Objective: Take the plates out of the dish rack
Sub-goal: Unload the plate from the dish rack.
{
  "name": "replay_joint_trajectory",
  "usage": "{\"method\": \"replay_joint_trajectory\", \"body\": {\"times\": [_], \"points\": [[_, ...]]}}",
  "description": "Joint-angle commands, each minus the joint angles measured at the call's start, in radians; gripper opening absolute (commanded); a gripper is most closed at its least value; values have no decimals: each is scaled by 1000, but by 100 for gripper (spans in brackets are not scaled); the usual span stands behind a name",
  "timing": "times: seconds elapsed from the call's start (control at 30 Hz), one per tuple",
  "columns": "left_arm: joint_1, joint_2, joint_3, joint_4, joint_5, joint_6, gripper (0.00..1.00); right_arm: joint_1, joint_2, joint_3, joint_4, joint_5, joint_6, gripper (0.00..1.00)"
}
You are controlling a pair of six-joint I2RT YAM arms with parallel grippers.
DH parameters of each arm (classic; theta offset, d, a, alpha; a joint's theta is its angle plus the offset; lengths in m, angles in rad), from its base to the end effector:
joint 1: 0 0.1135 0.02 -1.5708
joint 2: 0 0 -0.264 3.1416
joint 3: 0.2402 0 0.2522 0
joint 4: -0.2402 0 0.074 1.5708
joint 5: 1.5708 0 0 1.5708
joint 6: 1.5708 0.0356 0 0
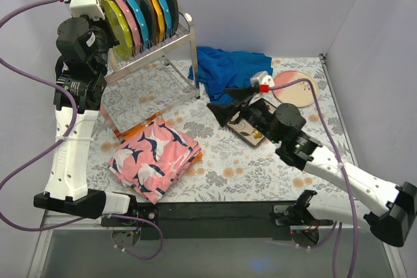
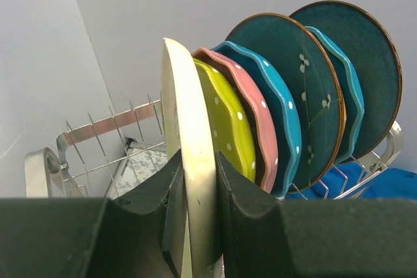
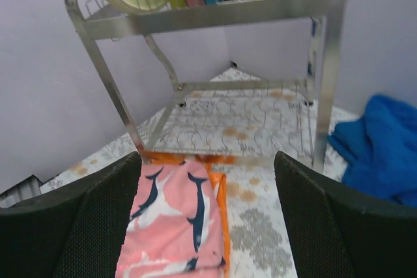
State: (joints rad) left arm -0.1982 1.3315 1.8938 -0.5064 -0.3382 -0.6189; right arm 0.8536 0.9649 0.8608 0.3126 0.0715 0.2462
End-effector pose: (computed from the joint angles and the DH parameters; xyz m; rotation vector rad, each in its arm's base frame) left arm 0.2377 -0.0357 0.5573 -0.5807 1.4168 -0.3970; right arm 0.1509 0.1691 0.3874 -0.3639 1.3701 0.8699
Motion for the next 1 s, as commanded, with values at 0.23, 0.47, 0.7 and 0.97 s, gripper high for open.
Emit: {"method": "replay_joint_trajectory", "body": {"times": [0.23,0.47,0.7,0.97], "points": [[2,-32,159,2,62,-82,0,265,510,348,540,151,-496,87],[2,-48,103,-4,62,-102,0,295,780,522,893,135,-568,84],[2,-66,100,-7,80,-111,0,325,997,828,817,80,-558,81],[2,-91,65,-4,105,-130,0,326,1259,1207,709,113,-623,79]]}}
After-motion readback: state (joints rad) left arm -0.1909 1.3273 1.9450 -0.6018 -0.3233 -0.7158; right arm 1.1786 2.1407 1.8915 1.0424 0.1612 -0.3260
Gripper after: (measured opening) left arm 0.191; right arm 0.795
